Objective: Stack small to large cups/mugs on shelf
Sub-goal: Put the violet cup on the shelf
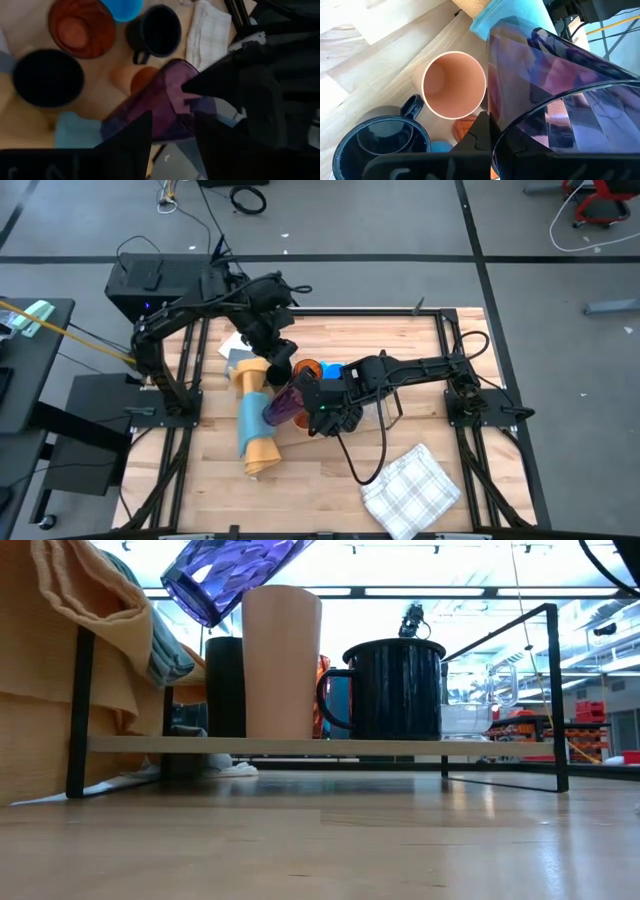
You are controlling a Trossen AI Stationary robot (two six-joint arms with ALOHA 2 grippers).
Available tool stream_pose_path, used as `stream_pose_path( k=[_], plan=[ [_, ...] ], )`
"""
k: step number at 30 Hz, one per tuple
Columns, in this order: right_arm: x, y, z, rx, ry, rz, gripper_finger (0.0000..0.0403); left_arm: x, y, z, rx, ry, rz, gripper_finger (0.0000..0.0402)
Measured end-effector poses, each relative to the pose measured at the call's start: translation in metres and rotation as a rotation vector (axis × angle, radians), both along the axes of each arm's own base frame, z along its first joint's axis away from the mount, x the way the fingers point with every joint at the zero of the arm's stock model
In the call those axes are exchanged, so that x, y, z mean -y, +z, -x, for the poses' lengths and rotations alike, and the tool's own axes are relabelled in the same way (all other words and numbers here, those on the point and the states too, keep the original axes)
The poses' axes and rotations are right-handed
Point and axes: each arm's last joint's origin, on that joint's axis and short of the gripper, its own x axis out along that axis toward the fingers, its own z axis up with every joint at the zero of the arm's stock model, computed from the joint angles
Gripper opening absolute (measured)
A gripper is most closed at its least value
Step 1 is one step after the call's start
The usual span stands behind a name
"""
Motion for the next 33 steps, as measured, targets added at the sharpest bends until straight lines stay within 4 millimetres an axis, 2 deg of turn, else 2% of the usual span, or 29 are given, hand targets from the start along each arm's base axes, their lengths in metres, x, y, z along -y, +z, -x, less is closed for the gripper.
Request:
stream_pose_path(
  k=[8, 21, 33],
  plan=[
    [0.000, 0.000, 0.000, 0.003, 0.004, 0.002, 0.0005, -0.005, -0.006, -0.007, -0.013, -0.010, -0.004, 0.0153],
    [0.006, 0.000, -0.002, 0.007, -0.009, 0.000, 0.0005, 0.009, -0.017, -0.021, -0.042, -0.082, 0.004, 0.0150],
    [0.005, 0.001, -0.002, 0.009, -0.001, 0.004, 0.0005, 0.007, -0.028, -0.033, -0.061, -0.121, -0.003, 0.0146]
  ],
)
